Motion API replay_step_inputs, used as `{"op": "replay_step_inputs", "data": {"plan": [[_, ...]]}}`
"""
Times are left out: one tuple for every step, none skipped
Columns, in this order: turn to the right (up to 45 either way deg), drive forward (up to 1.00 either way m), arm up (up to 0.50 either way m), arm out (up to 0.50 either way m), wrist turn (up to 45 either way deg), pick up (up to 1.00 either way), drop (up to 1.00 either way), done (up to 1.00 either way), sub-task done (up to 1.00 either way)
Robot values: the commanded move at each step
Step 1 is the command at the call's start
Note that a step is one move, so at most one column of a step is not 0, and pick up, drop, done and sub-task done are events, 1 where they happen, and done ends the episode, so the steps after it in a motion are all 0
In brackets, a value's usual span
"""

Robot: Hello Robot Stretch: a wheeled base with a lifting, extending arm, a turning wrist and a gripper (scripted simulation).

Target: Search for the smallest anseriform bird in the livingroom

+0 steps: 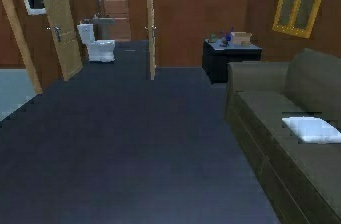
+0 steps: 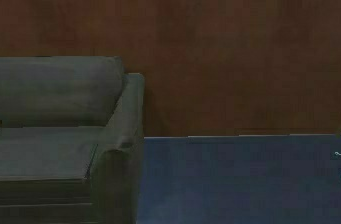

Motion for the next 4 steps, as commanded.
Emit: {"op": "replay_step_inputs", "data": {"plan": [[0.0, 1.0, 0.0, 0.0, 0.0, 0.0, 0.0, 0.0, 0.0], [3.0, 0.0, 0.0, 0.0, 0.0, 0.0, 0.0, 0.0, 0.0], [0.0, 1.0, 0.0, 0.0, 0.0, 0.0, 0.0, 0.0, 0.0], [0.0, 0.85, 0.0, 0.0, 0.0, 0.0, 0.0, 0.0, 0.0]]}}
